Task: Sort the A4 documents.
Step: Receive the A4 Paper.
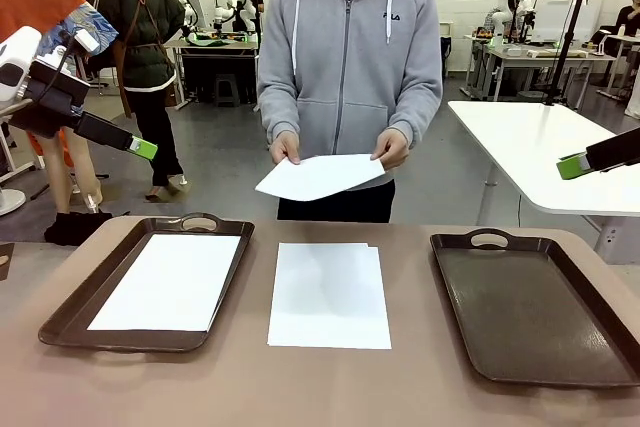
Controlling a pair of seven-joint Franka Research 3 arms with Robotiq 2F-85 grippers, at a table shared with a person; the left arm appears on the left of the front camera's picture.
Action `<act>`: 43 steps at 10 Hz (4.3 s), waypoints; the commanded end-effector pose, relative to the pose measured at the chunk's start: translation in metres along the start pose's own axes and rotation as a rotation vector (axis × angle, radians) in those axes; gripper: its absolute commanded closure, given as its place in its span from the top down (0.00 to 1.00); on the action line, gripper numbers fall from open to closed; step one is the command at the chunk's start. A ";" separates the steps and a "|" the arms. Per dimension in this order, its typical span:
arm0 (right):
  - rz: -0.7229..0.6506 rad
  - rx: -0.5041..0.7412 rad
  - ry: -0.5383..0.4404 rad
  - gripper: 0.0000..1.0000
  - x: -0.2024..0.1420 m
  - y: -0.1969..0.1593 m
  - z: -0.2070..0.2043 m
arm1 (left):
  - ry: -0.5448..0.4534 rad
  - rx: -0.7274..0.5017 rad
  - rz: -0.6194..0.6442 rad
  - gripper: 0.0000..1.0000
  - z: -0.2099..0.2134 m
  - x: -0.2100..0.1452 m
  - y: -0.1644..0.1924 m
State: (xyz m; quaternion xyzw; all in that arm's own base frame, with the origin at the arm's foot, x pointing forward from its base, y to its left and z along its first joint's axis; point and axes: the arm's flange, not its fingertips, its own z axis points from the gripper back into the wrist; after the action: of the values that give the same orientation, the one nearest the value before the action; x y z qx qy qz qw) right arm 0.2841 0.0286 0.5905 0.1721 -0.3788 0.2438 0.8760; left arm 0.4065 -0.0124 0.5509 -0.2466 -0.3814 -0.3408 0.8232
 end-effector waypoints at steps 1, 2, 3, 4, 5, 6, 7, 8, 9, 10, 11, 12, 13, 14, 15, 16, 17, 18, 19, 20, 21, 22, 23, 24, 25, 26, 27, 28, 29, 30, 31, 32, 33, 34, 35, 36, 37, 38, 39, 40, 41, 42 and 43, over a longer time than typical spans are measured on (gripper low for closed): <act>0.002 0.017 0.000 1.00 0.000 -0.002 -0.001 | -0.006 -0.005 0.002 1.00 0.000 0.000 0.001; 0.002 0.017 0.000 1.00 0.000 -0.002 -0.001 | -0.006 -0.005 0.002 1.00 0.000 0.000 0.001; 0.002 0.017 0.000 1.00 0.000 -0.002 -0.001 | -0.006 -0.005 0.002 1.00 0.000 0.000 0.001; 0.002 0.017 0.000 1.00 0.000 -0.002 -0.001 | -0.006 -0.005 0.002 1.00 0.000 0.000 0.001; 0.002 0.017 0.000 1.00 0.000 -0.002 -0.001 | -0.006 -0.005 0.002 1.00 0.000 0.000 0.001; 0.002 0.017 0.000 1.00 0.000 -0.002 -0.001 | -0.006 -0.005 0.002 1.00 0.000 0.000 0.001; 0.002 0.017 0.000 1.00 0.000 -0.002 -0.001 | -0.006 -0.005 0.002 1.00 0.000 0.000 0.001; 0.002 0.017 0.000 1.00 0.000 -0.002 -0.001 | -0.006 -0.005 0.002 1.00 0.000 0.000 0.001; 0.002 0.017 0.000 1.00 0.000 -0.002 -0.001 | -0.006 -0.005 0.002 1.00 0.000 0.000 0.001; 0.002 0.017 0.000 1.00 0.000 -0.002 -0.001 | -0.006 -0.005 0.002 1.00 0.000 0.000 0.001; 0.002 0.017 0.000 1.00 0.000 -0.002 -0.001 | -0.006 -0.005 0.002 1.00 0.000 0.000 0.001; 0.002 0.017 0.000 1.00 0.000 -0.002 -0.001 | -0.006 -0.005 0.002 1.00 0.000 0.000 0.001; 0.002 0.017 0.000 1.00 0.000 -0.002 -0.001 | -0.006 -0.005 0.002 1.00 0.000 0.000 0.001; 0.002 0.017 0.000 1.00 0.000 -0.002 -0.001 | -0.006 -0.005 0.002 1.00 0.000 0.000 0.001; 0.002 0.017 0.000 1.00 0.000 -0.002 -0.001 | -0.006 -0.005 0.002 1.00 0.000 0.000 0.001; 0.002 0.017 0.000 1.00 0.000 -0.002 -0.001 | -0.006 -0.005 0.002 1.00 0.000 0.000 0.001; 0.002 0.017 0.000 1.00 0.000 -0.002 -0.001 | -0.006 -0.005 0.002 1.00 0.000 0.000 0.001; 0.002 0.017 0.000 1.00 0.000 -0.002 -0.001 | -0.006 -0.005 0.002 1.00 0.000 0.000 0.001; 0.002 0.017 0.000 1.00 0.000 -0.002 -0.001 | -0.006 -0.005 0.002 1.00 0.000 0.000 0.001; 0.002 0.017 0.000 1.00 0.000 -0.002 -0.001 | -0.006 -0.005 0.002 1.00 0.000 0.000 0.001; 0.002 0.017 0.000 1.00 0.000 -0.002 -0.001 | -0.006 -0.005 0.002 1.00 0.000 0.000 0.001; 0.002 0.017 0.000 1.00 0.000 -0.002 -0.001 | -0.006 -0.005 0.002 1.00 0.000 0.000 0.001; 0.000 0.000 0.000 1.00 0.000 0.000 0.000 | -0.006 -0.005 0.002 1.00 0.000 0.000 0.001; -0.096 0.019 -0.043 1.00 0.005 -0.012 -0.018 | -0.006 -0.005 0.002 1.00 0.000 0.000 0.001; -0.172 0.030 -0.041 1.00 0.013 -0.024 -0.043 | -0.006 -0.005 0.002 1.00 0.000 0.000 0.001; -0.233 0.056 -0.022 1.00 0.019 -0.032 -0.074 | -0.006 -0.005 0.002 1.00 0.000 0.000 0.001; -0.293 0.085 0.016 1.00 0.020 -0.038 -0.111 | -0.006 -0.005 0.002 1.00 0.000 0.000 0.001; -0.362 0.130 0.026 1.00 0.019 -0.043 -0.136 | -0.006 -0.005 0.002 1.00 0.000 0.000 0.001; -0.448 0.181 0.039 1.00 0.019 -0.048 -0.159 | -0.006 -0.005 0.002 1.00 0.000 0.000 0.001; -0.510 0.218 0.043 1.00 0.020 -0.051 -0.182 | -0.006 -0.005 0.002 1.00 0.000 0.000 0.001; -0.576 0.291 0.037 1.00 0.023 -0.052 -0.207 | -0.006 -0.005 0.002 1.00 0.000 0.000 0.001; -0.634 0.364 0.017 1.00 0.027 -0.051 -0.226 | -0.006 -0.005 0.002 1.00 0.000 0.000 0.001; -0.698 0.428 0.012 1.00 0.031 -0.051 -0.246 | -0.006 -0.005 0.002 1.00 0.000 0.000 0.001; -0.755 0.485 0.013 1.00 0.033 -0.050 -0.264 | -0.006 -0.005 0.002 1.00 0.000 0.000 0.001; -0.814 0.548 0.026 1.00 0.033 -0.047 -0.283 | -0.006 -0.005 0.002 1.00 0.000 0.000 0.001; -0.834 0.577 0.049 1.00 0.031 -0.044 -0.296 | -0.006 -0.005 0.002 1.00 0.000 0.000 0.001; -0.853 0.603 0.077 1.00 0.028 -0.041 -0.307 | -0.006 -0.005 0.002 1.00 0.000 0.000 0.001; -0.873 0.635 0.108 1.00 0.026 -0.037 -0.318 | -0.006 -0.005 0.002 1.00 0.000 0.000 0.001; -0.891 0.660 0.143 1.00 0.024 -0.032 -0.327 | -0.006 -0.005 0.002 1.00 0.000 0.000 0.001; -0.897 0.683 0.166 1.00 0.023 -0.026 -0.332 | -0.006 -0.005 0.002 1.00 0.000 0.000 0.001; -0.894 0.711 0.163 1.00 0.024 -0.021 -0.335 | -0.006 -0.005 0.002 1.00 0.000 0.000 0.001; -0.883 0.735 0.158 1.00 0.026 -0.015 -0.336 | -0.006 -0.005 0.002 1.00 0.000 0.000 0.001; -0.884 0.760 0.161 1.00 0.027 -0.009 -0.337 | -0.006 -0.005 0.002 1.00 0.000 0.000 0.001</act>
State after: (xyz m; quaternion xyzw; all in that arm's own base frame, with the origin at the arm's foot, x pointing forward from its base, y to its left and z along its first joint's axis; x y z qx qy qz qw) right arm 0.4968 0.1912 0.3870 0.5786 -0.0948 -0.0066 0.8101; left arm 0.4066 -0.0128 0.5506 -0.2458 -0.3807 -0.3411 0.8236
